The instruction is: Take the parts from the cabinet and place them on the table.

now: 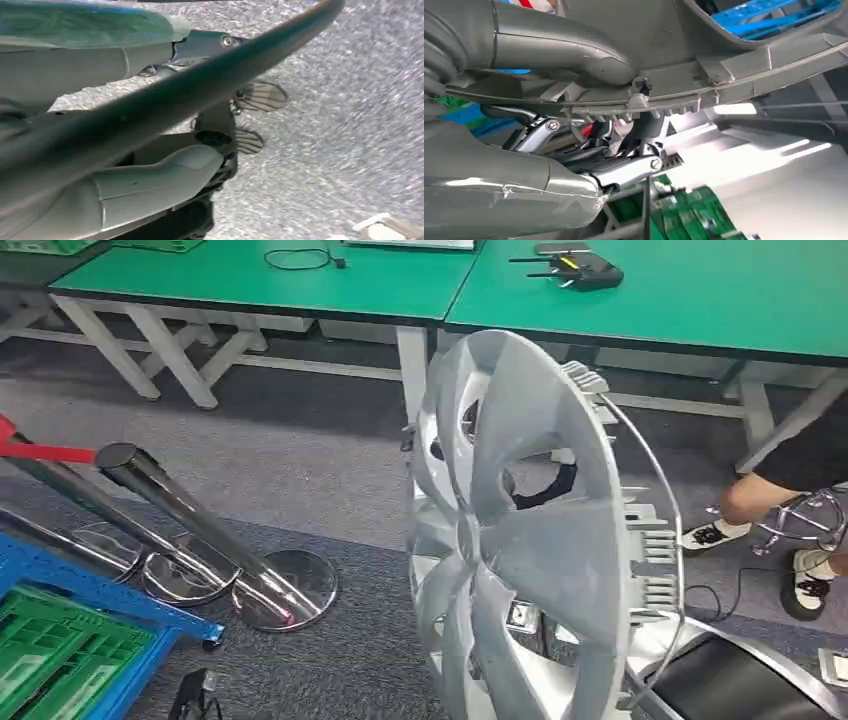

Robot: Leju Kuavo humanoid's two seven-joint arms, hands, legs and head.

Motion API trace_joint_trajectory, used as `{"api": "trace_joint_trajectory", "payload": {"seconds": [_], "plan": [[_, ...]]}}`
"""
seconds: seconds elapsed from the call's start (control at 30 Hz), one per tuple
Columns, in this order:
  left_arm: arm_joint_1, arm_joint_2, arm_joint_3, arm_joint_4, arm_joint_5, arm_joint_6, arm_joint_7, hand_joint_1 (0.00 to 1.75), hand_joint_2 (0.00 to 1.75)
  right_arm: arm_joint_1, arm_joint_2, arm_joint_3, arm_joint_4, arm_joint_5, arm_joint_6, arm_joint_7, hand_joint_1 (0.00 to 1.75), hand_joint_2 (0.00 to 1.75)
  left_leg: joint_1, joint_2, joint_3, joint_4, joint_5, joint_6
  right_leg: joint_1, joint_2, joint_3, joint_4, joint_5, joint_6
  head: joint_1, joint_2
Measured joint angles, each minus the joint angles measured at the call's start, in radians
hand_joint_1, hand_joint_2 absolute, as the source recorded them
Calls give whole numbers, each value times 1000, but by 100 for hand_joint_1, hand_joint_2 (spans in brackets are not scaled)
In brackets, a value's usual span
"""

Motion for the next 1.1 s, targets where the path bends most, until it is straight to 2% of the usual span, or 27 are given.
{"api": "trace_joint_trajectory", "payload": {"seconds": [0.07, 0.13, 0.17, 0.2, 0.23, 0.27, 0.3, 0.33, 0.37, 0.4, 0.47, 0.5, 0.53, 0.57, 0.6, 0.67, 0.7, 0.73, 0.77, 0.83, 0.87, 0.9, 0.97, 1.0, 1.03, 1.07, 1.1], "plan": [[-2, 0, 0, 0, 1, 2, 0, 0, 175, -2, 0, 0, 0, 0, 0, -2, 175, 175, 5, -43, -28, 68, -53, -9, -4, 11, 2, -4, 5, -11, -13, 0], [-2, 0, 0, 0, 3, 2, 0, 0, 175, -1, 0, 0, 0, 0, 0, -2, 175, 175, 6, -57, -113, 247, -132, -13, -2, 23, -1, -4, 7, -18, -31, 0], [0, -1, 0, 0, 3, 3, 0, 0, 175, 1, 0, 0, 0, 0, 0, -2, 175, 175, 5, -59, -152, 321, -154, -14, 1, 30, -2, -4, 8, -20, -36, 0], [1, -2, 0, 0, 3, 3, 0, 0, 175, 2, 0, 0, 0, 0, 0, -2, 175, 175, 5, -60, -170, 347, -150, -12, 3, 38, -3, -4, 8, -21, -39, 0], [3, -2, 0, 0, 3, 3, 0, 0, 175, 3, 0, 0, 0, 0, 0, -2, 175, 175, 4, -61, -162, 320, -122, -7, 4, 47, -2, -4, 8, -21, -41, 0], [3, -2, 0, 0, 4, 4, 0, 0, 175, 3, 0, 0, 0, 0, 0, -2, 175, 175, 3, -64, -132, 252, -79, -1, 5, 56, -1, -4, 8, -21, -44, 0], [3, -1, 0, 0, 4, 3, 0, 0, 175, 2, 0, 0, 0, 0, 0, -3, 175, 175, 1, -73, -81, 144, -26, 7, 5, 65, 0, -4, 8, -21, -46, 0], [2, 0, 0, 0, 5, 4, 0, 0, 175, 1, 0, 0, 0, 0, 0, -4, 175, 175, -1, -95, -33, 45, 14, 17, 4, 72, 0, -4, 9, -20, -50, 0], [1, 5, 0, 0, 6, 4, 0, 0, 175, 0, 1, 0, 0, 0, 1, -5, 175, 175, -2, -120, -14, 4, 4, 22, 8, 76, -5, -3, 9, -16, -50, 0], [2, 5, 0, 0, 7, 3, -2, 0, 175, 0, 1, 0, 0, 0, 2, -4, 175, 175, -5, -110, -17, 0, 9, 21, 4, 84, -7, -2, 10, -13, -46, 0], [0, 4, 0, 0, 9, 4, -2, 0, 175, 0, 2, 0, 0, 0, 2, -4, 175, 175, -11, -102, -16, 1, 7, 23, -1, 91, -8, -8, 13, -3, -52, 0], [0, 4, 0, 0, 10, 3, -2, 0, 175, -1, 2, 0, 0, 0, 2, -5, 175, 175, -9, -94, -13, -8, 12, 30, 1, 98, -9, -10, 14, 4, -51, 0], [1, 1, 1, 0, 13, 3, -3, 0, 175, -1, 2, 0, 0, 0, 2, -5, 175, 175, 3, -78, -7, -21, 18, 35, 2, 83, -18, 3, 1, 7, -49, 0], [2, 2, 2, 0, 14, 3, -4, 0, 175, -4, 2, 0, 0, 0, 3, -5, 175, 175, 2, -76, -5, -26, 19, 42, 8, 51, -36, 46, -33, 10, -40, 0], [3, 3, 3, 0, 14, 3, -5, 0, 175, -6, 2, 0, 0, 0, 3, -5, 175, 175, 1, -71, -5, -26, 19, 44, 7, 35, -66, 120, -75, 12, -30, 0], [5, 3, 4, 0, 15, 3, -5, 0, 175, -4, 2, 0, 0, 0, 4, -5, 175, 175, 0, -56, -5, -25, 19, 45, 3, 25, -138, 288, -143, 19, -22, 0], [7, 3, 4, 0, 15, 3, -5, 0, 175, -2, 2, 0, 3, 0, 4, -5, 175, 175, 1, -50, -4, -25, 18, 45, 0, 23, -156, 330, -150, 22, -16, 0], [9, 2, 4, 0, 15, 3, -5, 0, 175, 0, 2, 0, 4, 0, 4, -5, 175, 175, 2, -43, -3, -24, 17, 44, -2, 21, -146, 310, -127, 25, -11, 0], [9, 1, 5, 0, 15, 3, -5, 0, 175, 0, 2, 0, 5, 0, 4, -5, 175, 175, 4, -39, -1, -23, 16, 42, -3, 17, -114, 247, -88, 27, -8, 0], [8, -2, 5, 0, 16, 3, -5, 0, 175, -2, 2, 0, 5, 0, 4, -5, 175, 175, 7, -30, 5, -18, 9, 32, -7, -6, -18, 55, 3, 29, 2, 0], [8, 0, 6, 0, 16, 3, -5, 0, 175, -3, 2, 0, 5, 0, 4, -5, 175, 175, 2, -28, 4, -15, 5, 26, -3, -42, 5, 6, -4, 30, 9, 0], [8, 0, 6, 0, 16, 3, -5, 0, 175, -4, 3, 0, 5, 0, 4, -5, 175, 175, -3, -24, -2, -4, 4, 22, 2, -41, 15, -13, -6, 20, 16, 0], [11, 0, 6, 0, 18, 3, -6, 0, 175, -1, 3, 1, 5, 0, 5, -5, 175, 175, -5, -10, -5, -7, 10, 13, 5, -25, 5, -4, -2, 9, 0, 0], [12, 1, 6, 0, 18, 3, -6, 0, 175, -1, 3, 0, 5, 0, 4, -5, 175, 175, -4, 0, -4, -7, 11, 10, 5, -16, 4, -5, 2, 3, -1, 0], [11, 0, 6, 0, 18, 3, -6, 0, 175, -2, 4, 0, 5, 0, 5, -6, 175, 175, -1, -3, -7, 1, -3, 3, -3, -9, 10, -14, 8, -6, -1, 0], [10, 0, 7, 0, 18, 3, -6, 0, 175, -3, 4, 0, 5, 0, 5, -8, 175, 175, 2, -32, -16, 31, -26, -2, -3, -3, 9, -16, 11, -11, -8, 0], [10, 0, 7, 0, 18, 2, -8, 0, 175, -6, 5, 0, 5, 0, 5, -8, 175, 175, 2, -49, -51, 106, -69, -4, -4, 4, 6, -16, 13, -15, -17, 0]]}}
